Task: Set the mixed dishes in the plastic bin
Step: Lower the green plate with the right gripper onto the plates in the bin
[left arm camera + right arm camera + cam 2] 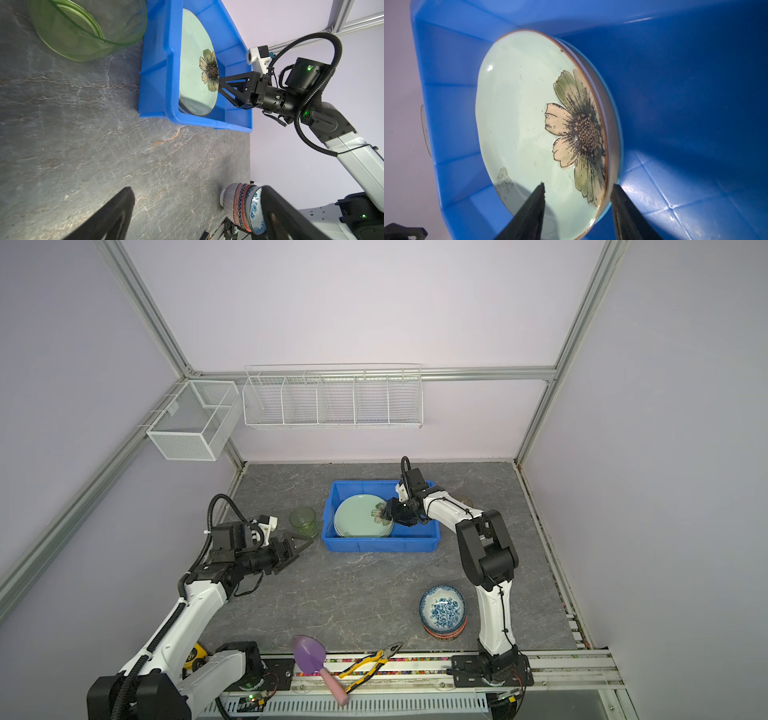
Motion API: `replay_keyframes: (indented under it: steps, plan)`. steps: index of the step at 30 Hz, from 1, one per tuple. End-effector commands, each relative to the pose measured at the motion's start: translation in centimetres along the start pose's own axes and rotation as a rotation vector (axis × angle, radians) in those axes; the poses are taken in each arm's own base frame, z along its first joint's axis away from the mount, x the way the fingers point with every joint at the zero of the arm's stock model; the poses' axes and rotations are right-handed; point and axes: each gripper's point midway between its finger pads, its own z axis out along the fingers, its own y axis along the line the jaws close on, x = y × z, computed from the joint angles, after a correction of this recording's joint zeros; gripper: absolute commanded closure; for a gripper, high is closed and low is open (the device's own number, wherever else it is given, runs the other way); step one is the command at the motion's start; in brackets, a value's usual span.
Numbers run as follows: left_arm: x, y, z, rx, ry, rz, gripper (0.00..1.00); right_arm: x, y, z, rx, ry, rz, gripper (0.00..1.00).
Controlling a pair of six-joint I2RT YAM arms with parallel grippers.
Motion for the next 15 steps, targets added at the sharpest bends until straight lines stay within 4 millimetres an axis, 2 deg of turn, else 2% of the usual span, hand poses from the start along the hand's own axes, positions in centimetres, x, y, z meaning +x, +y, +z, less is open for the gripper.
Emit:
replay_keyframes:
  steps: [1, 8, 15]
  plan:
    - [0.2, 0.4, 0.1, 0.002, 0.007, -0.008, 0.05, -0.1, 1.4, -0.8, -0.015, -0.006, -0.037, 0.46]
    - [0.3, 0.6, 0.1, -0.011, 0.007, -0.013, 0.06, 0.0, 2.1, -1.4, -0.026, -0.010, -0.059, 0.45]
    - [0.4, 0.7, 0.1, -0.015, 0.012, -0.019, 0.06, -0.2, 2.7, -2.8, -0.026, -0.035, -0.077, 0.45]
